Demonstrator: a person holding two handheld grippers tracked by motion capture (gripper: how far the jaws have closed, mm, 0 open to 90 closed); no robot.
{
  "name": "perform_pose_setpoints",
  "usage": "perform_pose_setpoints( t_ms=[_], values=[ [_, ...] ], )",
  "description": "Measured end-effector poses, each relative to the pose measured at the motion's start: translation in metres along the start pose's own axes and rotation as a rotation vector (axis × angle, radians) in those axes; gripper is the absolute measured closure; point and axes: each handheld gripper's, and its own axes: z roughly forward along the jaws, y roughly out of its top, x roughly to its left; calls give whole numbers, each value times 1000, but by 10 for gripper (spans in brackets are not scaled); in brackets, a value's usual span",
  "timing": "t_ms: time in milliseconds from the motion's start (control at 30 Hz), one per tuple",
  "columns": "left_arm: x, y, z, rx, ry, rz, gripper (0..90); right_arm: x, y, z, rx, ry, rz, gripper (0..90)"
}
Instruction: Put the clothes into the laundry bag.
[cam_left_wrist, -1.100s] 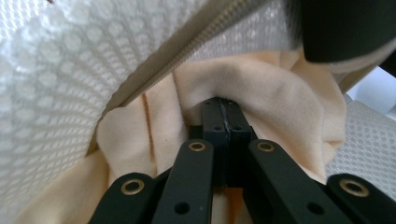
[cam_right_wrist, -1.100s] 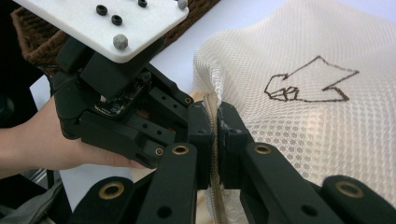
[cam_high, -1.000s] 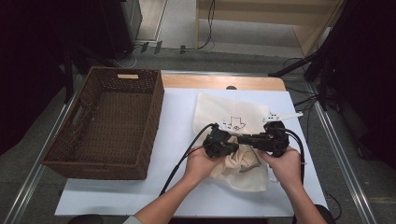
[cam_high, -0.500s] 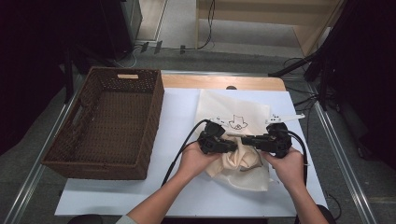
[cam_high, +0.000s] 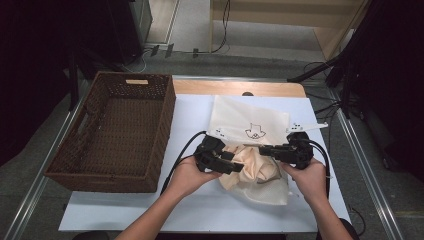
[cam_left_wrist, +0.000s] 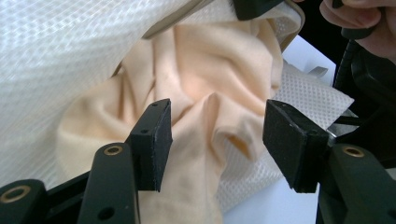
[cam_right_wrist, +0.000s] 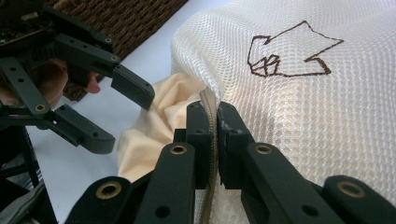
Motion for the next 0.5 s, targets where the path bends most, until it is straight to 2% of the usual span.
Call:
perform_pose_setpoints(
  t_ms=[333,500],
  values=[
    [2,-24,-14,-36,4,1,349,-2,1,0,-12,-6,13,854],
    [6,-39,-21,-27,20,-15,432,-2,2,1,-14,-1,11,845]
  ],
)
